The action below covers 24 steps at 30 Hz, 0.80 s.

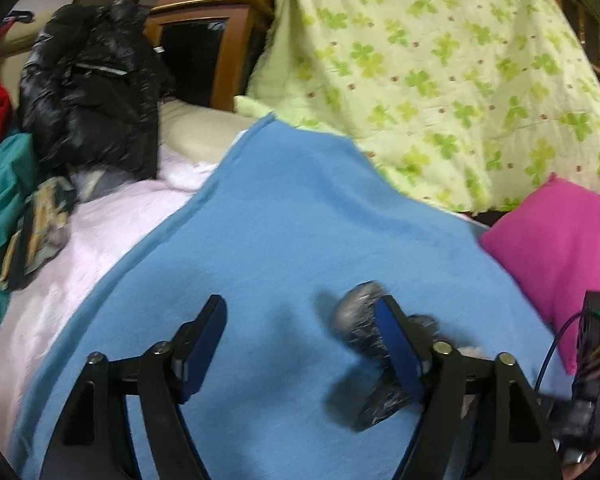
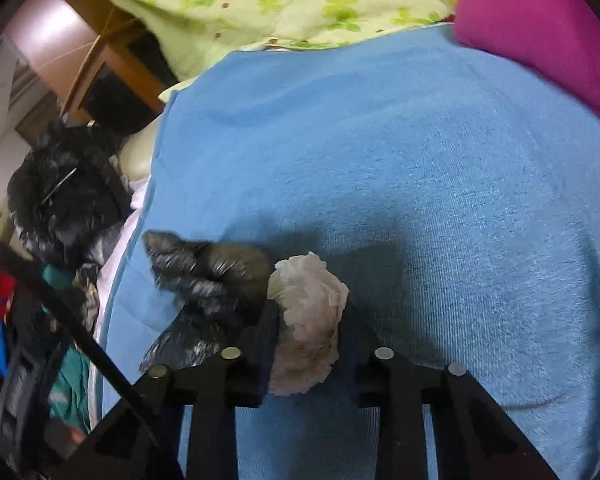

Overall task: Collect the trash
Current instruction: 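Grasp the white plastic bag with the right tool while the left tool grasps the black bag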

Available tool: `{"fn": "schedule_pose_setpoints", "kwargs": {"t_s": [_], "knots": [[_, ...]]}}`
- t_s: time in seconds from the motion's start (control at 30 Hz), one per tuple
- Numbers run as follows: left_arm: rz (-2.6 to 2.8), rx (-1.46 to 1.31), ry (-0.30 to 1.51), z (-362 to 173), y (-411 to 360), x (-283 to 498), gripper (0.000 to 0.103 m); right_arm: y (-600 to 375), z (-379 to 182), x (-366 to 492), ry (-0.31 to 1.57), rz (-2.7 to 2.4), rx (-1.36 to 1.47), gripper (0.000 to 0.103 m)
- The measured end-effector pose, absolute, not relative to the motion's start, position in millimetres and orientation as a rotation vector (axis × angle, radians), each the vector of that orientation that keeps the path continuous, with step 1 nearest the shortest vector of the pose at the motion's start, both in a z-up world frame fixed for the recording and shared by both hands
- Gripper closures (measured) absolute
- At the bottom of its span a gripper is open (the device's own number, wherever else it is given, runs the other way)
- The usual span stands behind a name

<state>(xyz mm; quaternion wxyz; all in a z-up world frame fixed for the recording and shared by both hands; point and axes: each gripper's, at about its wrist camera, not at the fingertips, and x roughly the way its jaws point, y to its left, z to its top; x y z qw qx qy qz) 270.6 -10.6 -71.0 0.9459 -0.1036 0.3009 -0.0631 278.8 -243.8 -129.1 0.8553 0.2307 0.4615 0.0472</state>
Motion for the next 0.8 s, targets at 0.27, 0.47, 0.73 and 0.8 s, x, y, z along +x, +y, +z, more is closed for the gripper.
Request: {"fn": "schedule_pose_setpoints", "kwargs": {"t_s": [0.27, 0.47, 0.73, 0.8], "knots": [[-0.246, -0.24, 0.668, -84, -43, 309, 0.013, -268, -109, 234, 0.976, 0.087, 0.469, 0.074], [-0.266, -0.349, 0.833, -113, -55, 341, 0.014, -289, -84, 201, 0.925, 0.07, 0.461, 0.074], [-0.293, -0.415, 0.879, -121, -57, 326, 0.07, -309, -70, 167, 0.884, 0.047, 0.488, 0.074], [-0.296, -0.424, 0.869, -116, -56, 313, 0.07, -311, -69, 160, 0.881, 0.047, 0.496, 0.074]]}}
